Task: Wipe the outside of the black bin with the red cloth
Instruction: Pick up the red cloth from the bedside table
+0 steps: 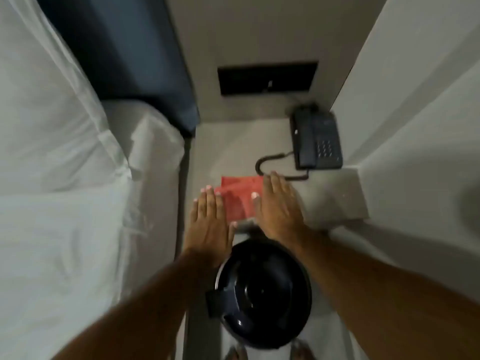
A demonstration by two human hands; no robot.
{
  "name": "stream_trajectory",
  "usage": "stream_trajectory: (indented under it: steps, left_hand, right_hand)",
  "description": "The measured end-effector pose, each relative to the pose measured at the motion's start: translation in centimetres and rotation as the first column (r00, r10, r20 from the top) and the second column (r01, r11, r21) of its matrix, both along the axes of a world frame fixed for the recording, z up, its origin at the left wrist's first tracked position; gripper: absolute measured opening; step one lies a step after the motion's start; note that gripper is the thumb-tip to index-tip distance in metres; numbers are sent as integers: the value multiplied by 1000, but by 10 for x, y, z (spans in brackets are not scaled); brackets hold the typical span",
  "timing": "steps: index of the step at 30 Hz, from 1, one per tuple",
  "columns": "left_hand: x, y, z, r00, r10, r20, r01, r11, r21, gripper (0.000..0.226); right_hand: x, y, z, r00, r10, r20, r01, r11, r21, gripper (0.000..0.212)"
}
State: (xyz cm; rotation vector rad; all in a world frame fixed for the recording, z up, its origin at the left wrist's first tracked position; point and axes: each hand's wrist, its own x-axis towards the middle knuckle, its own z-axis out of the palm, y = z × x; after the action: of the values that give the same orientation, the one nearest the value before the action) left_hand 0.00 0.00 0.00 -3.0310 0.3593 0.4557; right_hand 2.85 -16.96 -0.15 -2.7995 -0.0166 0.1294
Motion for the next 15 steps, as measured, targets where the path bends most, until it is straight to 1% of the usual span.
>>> stream_trajectory:
  steps: [1,2,5,6,8,9,10,11,12,13,14,15]
  left_hand:
    - [4,2,-20,1000,-7,0,7,1000,23,79]
    - [6,6,-39,1000,-4,-14,4,1000,-8,78]
    - [14,13,-84,995,-54,-82,49,997,-59,74]
    - [12,12,-96,991,-80,-106,71,994,-86,71]
    - [10,9,-110,987,-110,-121,101,992,-82,69]
    - [12,8,-112,988,-108,-112,101,993,-61,68]
    - [13,8,-113,989,-102,-103,98,994,-42,69]
    - [14,8,-115,990,-109,-95,106,994,-30,69]
    - [15,8,-115,989,-125,-83,124,992,-16,69]
    - [17,8,-113,987,-141,-80,142,990,3,69]
    - [18,9,-109,984,-151,-97,154,988,18,68]
    - [21,10,-105,981,-162,-106,165,986,27,68]
  right_hand:
    - [-1,-1,-22,999,21,25,-21,1000,7,56]
    - [-3,1,-46,998,45,47,-46,999,8,54]
    - [-12,-2,-96,998,24,-56,-26,999,-33,48]
    - [-14,-2,-105,998,9,-56,-12,999,-41,43]
    - [-14,-2,-115,997,-81,20,81,997,9,33]
    - [-7,-3,-115,984,-176,40,174,984,41,31]
    - [0,-3,-114,954,-299,28,296,953,69,34]
    - [8,-3,-114,904,-427,-18,427,900,84,43]
    - [16,-3,-110,840,-531,-110,540,837,85,49]
    - [26,-3,-108,778,-595,-201,620,779,95,46]
    - [33,-4,-105,732,-617,-290,671,726,150,35]
    - [39,-4,-101,691,-623,-366,717,655,238,25]
